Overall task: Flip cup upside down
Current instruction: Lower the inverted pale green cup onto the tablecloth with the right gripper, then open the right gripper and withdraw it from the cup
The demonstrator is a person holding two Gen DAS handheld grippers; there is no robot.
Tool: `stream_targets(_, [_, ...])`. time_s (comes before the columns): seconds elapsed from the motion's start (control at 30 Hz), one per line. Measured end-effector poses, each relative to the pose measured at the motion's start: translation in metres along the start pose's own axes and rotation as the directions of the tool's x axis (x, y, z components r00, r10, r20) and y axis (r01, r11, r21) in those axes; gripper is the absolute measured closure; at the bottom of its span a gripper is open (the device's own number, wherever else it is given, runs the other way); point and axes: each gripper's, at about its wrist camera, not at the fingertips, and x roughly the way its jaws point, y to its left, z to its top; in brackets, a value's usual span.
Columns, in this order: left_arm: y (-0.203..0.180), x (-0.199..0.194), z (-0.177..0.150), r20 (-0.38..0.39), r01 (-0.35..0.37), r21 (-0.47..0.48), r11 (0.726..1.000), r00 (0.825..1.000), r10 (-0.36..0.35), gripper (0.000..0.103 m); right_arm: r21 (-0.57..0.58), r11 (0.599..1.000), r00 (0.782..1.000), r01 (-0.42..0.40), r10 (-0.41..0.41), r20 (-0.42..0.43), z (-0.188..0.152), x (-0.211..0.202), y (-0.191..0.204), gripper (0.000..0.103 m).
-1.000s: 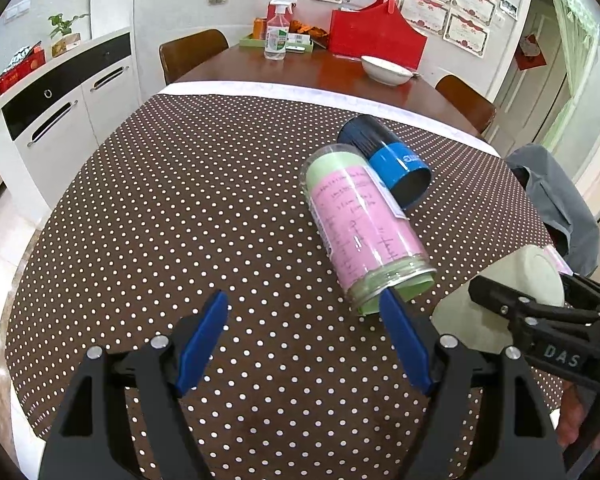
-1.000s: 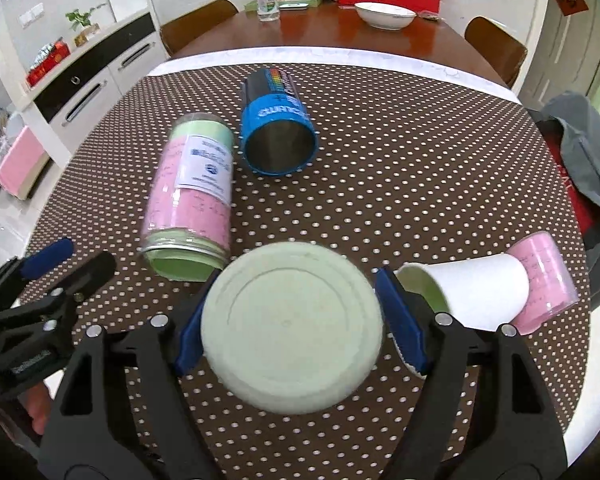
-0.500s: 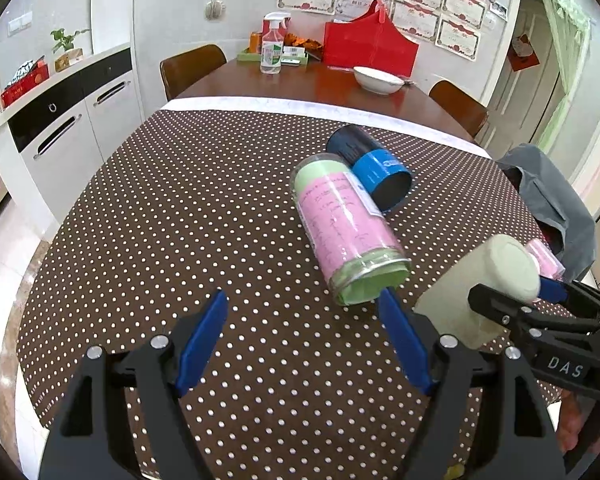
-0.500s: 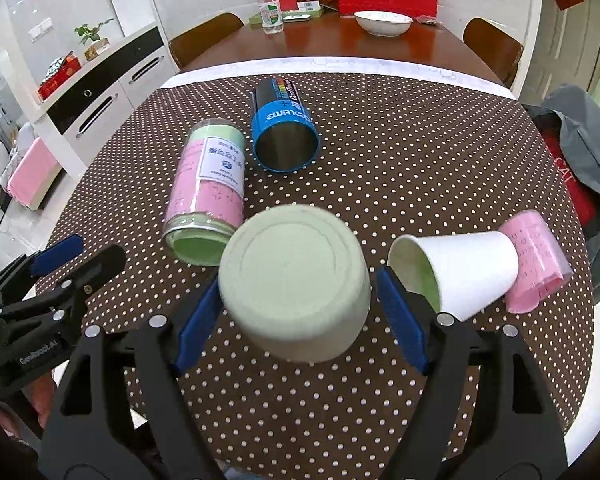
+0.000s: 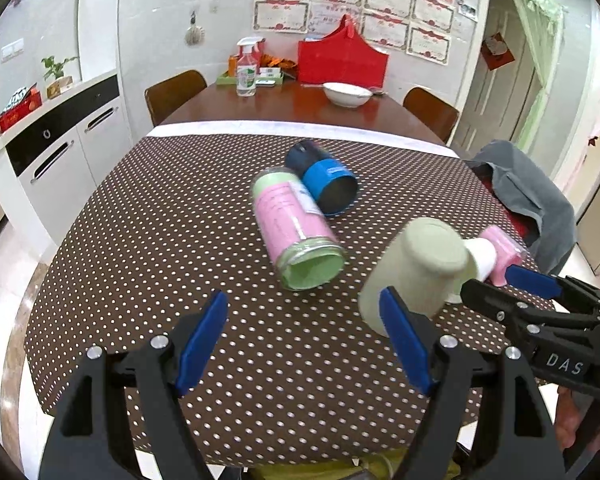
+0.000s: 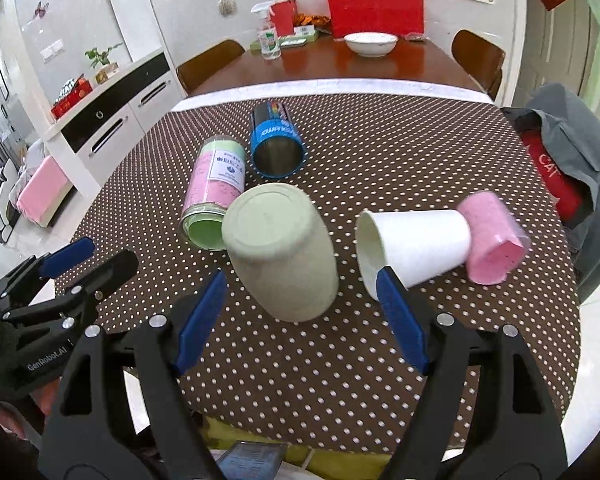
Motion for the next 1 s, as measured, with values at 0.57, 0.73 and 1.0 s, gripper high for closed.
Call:
stream_targets(0.57, [-0.051,-0.059,-0.017,0.135,0.077,0.047,0.996,0.987,-0.083,0.026,-0.019,1.000,0.977,-0.001,0.005,0.214,-0.030,-0.082,-0.017,0.022])
stream_targets(0.73, [-0.061,-0.082,-0.019,0.198,0.050,0.069,0.996,0.978,-0.063,0.026,-0.049,0.999,0.961,-0.012,0.026,0.276,-0.036,-0.103,-0.017,0.019])
stream_targets(1.0, [-0.070,-0.111,-0.023,0.283,0.020,0.079,0.997,0.958,-0.042,0.026,-0.072,0.997,0.938,-0.019,0.043,0.344,-0.041,-0.127,-0.019,0.017])
